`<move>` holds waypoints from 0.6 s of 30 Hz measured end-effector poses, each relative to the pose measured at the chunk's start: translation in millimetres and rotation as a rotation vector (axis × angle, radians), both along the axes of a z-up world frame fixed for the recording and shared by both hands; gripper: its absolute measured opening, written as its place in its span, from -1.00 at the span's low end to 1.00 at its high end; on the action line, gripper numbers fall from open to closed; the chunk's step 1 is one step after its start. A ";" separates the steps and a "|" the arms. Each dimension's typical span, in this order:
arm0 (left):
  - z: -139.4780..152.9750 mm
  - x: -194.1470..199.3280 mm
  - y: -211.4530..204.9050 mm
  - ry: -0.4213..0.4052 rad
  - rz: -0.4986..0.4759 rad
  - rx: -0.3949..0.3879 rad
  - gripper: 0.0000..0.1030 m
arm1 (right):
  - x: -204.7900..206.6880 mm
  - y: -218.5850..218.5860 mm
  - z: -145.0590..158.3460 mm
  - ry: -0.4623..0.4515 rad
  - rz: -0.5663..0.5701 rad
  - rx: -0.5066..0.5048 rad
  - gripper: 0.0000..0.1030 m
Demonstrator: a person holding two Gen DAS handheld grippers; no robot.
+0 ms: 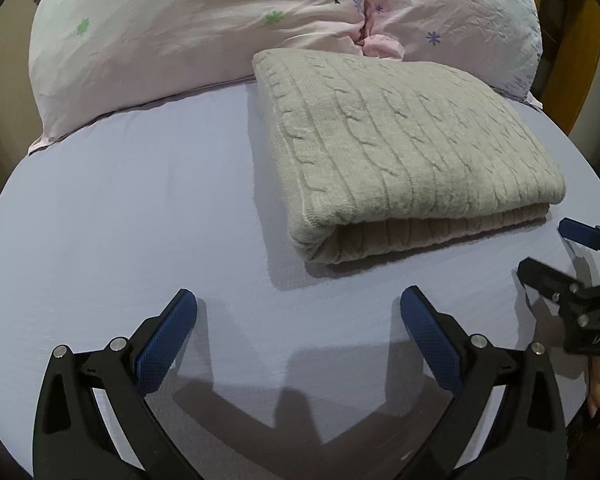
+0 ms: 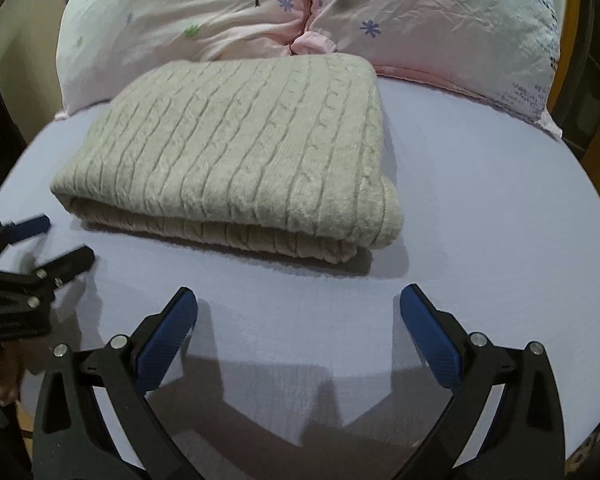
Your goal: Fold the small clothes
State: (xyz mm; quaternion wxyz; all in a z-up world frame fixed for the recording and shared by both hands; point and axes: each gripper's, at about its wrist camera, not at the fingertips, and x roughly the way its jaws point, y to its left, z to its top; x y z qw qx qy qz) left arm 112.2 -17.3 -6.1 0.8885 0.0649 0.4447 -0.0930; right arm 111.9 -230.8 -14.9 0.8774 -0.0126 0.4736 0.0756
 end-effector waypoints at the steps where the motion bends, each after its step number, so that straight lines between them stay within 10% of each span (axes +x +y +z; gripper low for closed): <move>1: 0.0 -0.4 -0.1 0.000 0.001 0.001 0.97 | -0.5 1.3 0.1 -0.002 0.003 -0.002 0.96; 18: 0.3 -0.4 0.2 0.000 0.000 0.001 0.97 | 0.1 0.9 0.5 -0.002 0.005 -0.001 0.96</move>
